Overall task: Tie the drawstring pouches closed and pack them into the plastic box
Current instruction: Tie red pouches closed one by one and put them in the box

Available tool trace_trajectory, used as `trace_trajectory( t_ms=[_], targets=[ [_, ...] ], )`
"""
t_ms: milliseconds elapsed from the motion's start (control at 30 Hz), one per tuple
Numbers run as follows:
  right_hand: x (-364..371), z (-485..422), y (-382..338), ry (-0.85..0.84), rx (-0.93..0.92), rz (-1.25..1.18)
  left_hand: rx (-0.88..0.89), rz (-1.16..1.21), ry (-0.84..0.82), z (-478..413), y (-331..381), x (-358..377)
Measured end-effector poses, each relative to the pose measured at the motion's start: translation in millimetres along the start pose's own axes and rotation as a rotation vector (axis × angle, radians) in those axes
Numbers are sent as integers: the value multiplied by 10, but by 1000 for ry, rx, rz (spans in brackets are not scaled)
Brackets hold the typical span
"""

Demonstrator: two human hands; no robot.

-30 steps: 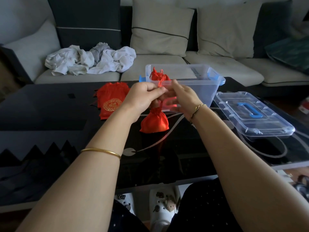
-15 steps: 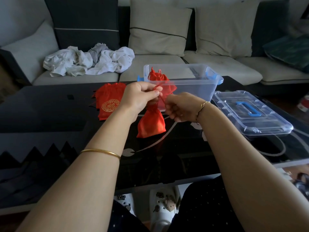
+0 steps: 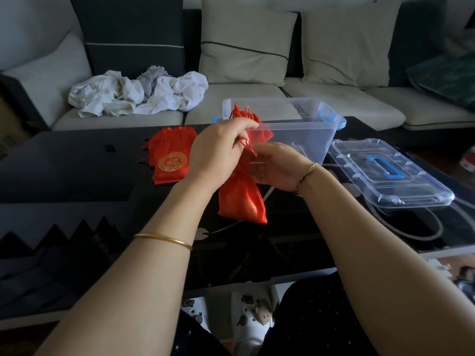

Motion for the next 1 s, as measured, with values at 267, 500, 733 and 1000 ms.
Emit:
trace_trajectory(
  t_ms=[267,500,733,1000],
  targets=[
    [-58,-6,-49,79,-81,-1,-51,47,61,25,-60,-44],
    [-150,16,-93,245,-110,-149,-309,-74,-32,64,-322,-59],
    [-82,-72,6,108,-88,-770,-976,815,176,206,-462,61],
    [-187,-173,309,228,96,-598,-940,997,308,187,-447,57]
  ],
)
Point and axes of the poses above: each hand's wrist, its own z-axis away from the middle knuckle, its own x-axis out of the palm, y = z × x, the point moved 5 cm from there along -z, towards the middle knuckle, and after that the axes turned 9 degrees about z, right-handed, at the moved point
